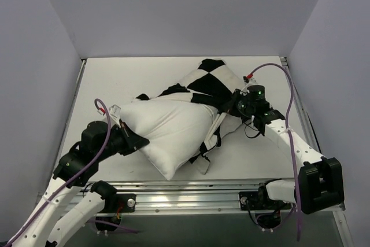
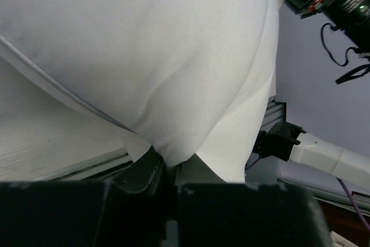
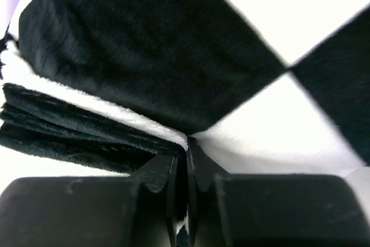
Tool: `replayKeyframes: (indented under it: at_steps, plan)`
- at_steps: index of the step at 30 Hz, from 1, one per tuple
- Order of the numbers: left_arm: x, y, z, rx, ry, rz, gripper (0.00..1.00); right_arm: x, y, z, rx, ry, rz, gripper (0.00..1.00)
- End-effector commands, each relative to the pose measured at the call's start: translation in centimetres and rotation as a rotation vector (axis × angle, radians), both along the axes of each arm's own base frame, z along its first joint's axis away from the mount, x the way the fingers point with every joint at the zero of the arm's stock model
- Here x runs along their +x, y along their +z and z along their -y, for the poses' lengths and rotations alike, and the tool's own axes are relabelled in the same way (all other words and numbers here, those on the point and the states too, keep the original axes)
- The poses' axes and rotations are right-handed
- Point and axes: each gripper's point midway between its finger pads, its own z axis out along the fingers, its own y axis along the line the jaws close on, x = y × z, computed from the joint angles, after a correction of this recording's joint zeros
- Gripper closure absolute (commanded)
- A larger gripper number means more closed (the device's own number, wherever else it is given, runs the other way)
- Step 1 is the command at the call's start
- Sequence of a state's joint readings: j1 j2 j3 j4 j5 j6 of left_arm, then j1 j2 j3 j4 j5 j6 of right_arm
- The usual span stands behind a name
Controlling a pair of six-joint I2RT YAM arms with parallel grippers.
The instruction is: Remove the pillowcase from the pillow
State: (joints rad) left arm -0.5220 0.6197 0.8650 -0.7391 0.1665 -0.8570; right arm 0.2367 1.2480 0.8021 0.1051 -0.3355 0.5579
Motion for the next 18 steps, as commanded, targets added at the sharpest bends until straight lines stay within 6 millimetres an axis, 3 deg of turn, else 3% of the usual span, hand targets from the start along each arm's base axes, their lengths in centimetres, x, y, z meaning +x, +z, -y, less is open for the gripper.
replayKeyframes:
  at_steps: [1, 2, 4, 5, 8, 11, 12, 14, 15, 18]
  plan:
    - [-0.5, 0.0, 1.0, -0.166, 0.001, -0.004, 0.98, 0.6, -1.1, 1.7, -0.161, -0.036, 0.043, 0.96]
    - [-0.6, -1.4, 1.2, -0.165, -0.003, -0.021, 0.98, -0.2, -1.0, 0.6, -0.162, 0.007, 0.046, 0.88]
    - [-0.3, -1.4, 1.3, -0.158, -0.008, -0.001, 0.98, -1.7, -1.2, -1.1, -0.164, 0.077, 0.043, 0.71]
    - [0.0, -1.2, 1.4, -0.154, -0.007, 0.003, 0.98, -2.6, -1.5, -1.2, -0.159, 0.079, 0.038, 0.52]
    - [1.2, 0.1, 2.1, -0.175, -0.008, 0.034, 0.98, -5.1, -1.3, -2.0, -0.129, 0.118, 0.053, 0.32]
    - [2.7, 2.1, 3.2, -0.21, -0.013, 0.083, 0.98, -7.7, -0.3, -3.1, -0.106, 0.18, 0.082, 0.27]
    - [3.3, 4.1, 3.6, -0.237, -0.011, 0.134, 0.98, -8.6, -0.7, -3.2, -0.108, 0.198, 0.077, 0.27]
    - [4.5, 5.4, 4.3, -0.237, 0.001, 0.169, 0.98, -10.5, 0.0, -4.0, -0.094, 0.253, 0.105, 0.26]
    - [5.0, 7.5, 4.6, -0.247, 0.01, 0.227, 0.98, -11.3, -0.4, -4.0, -0.096, 0.263, 0.096, 0.25]
    - [6.8, 8.8, 5.5, -0.23, 0.036, 0.256, 0.98, -13.3, 0.4, -5.0, -0.063, 0.335, 0.134, 0.24]
